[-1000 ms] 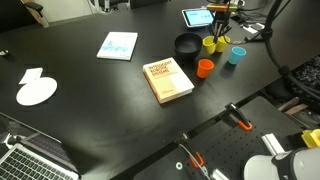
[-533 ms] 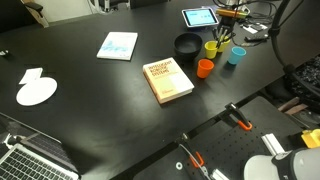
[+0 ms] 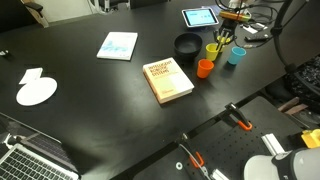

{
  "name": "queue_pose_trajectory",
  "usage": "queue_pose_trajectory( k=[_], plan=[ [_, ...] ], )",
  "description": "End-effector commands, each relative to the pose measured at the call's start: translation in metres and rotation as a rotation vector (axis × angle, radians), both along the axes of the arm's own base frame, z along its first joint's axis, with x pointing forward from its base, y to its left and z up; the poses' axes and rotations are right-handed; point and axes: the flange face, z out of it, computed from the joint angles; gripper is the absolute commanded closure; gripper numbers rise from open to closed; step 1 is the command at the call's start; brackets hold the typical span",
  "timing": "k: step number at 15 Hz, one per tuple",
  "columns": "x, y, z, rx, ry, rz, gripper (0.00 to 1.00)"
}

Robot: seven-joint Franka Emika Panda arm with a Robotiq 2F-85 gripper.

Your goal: Unstack the cups and place the yellow cup upright.

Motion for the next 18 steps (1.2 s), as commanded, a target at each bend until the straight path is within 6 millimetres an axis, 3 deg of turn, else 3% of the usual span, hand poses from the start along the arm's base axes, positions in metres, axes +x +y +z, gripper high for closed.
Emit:
queue_pose_trajectory(
  k=[1, 5, 8, 13, 18],
  plan=[
    [-0.001, 0.003, 0.011, 0.030, -0.024, 0.005, 0.51],
    [-0.001, 0.003, 0.022, 0.019, -0.017, 0.007, 0.20],
    [0.004, 0.004, 0.048, 0.005, -0.037, 0.009, 0.01],
    [0.005, 0.009, 0.083, -0.005, -0.010, 0.012, 0.00],
    [-0.001, 0.020, 0.092, 0.042, 0.031, 0.031, 0.00]
  ],
)
